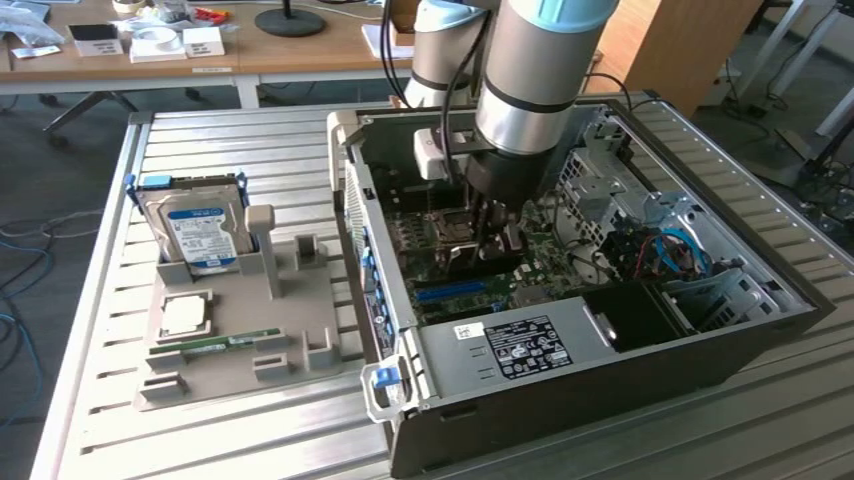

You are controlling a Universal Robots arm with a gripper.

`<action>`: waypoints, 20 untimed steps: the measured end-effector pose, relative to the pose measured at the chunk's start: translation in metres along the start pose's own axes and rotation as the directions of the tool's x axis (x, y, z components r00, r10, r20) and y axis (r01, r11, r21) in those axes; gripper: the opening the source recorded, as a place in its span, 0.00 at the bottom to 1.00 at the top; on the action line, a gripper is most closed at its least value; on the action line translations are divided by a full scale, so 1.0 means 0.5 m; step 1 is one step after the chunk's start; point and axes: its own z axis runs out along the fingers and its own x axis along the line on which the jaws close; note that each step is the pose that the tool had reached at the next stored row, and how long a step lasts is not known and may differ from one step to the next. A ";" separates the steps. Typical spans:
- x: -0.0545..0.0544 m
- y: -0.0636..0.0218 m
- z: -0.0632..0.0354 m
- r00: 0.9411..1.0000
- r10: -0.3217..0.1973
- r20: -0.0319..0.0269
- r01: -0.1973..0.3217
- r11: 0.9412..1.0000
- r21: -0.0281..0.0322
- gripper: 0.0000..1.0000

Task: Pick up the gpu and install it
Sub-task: 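Insert the gpu into the slot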

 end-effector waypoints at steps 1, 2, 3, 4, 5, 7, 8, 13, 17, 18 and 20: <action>0.000 0.000 0.000 1.000 0.000 0.000 0.000 1.000 0.000 0.27; 0.000 0.000 0.000 1.000 0.000 0.000 0.000 1.000 0.000 0.27; 0.000 0.000 0.000 1.000 0.000 0.000 0.000 1.000 0.000 0.27; 0.000 0.000 0.000 1.000 0.000 0.000 0.000 1.000 0.000 0.27; 0.000 0.000 0.000 1.000 0.000 0.000 0.000 1.000 0.000 0.27; 0.000 0.000 0.000 1.000 0.000 0.000 0.000 1.000 -0.001 0.27; 0.000 -0.001 0.000 1.000 0.000 0.000 0.000 1.000 -0.002 0.27; 0.000 -0.003 0.000 1.000 0.000 -0.001 0.000 1.000 -0.009 0.27; 0.000 -0.005 0.002 1.000 0.001 -0.001 -0.001 1.000 -0.011 0.27; 0.000 -0.006 0.002 1.000 0.001 -0.001 -0.001 1.000 -0.011 0.27; 0.000 -0.006 0.003 1.000 0.001 -0.001 -0.001 1.000 -0.011 0.27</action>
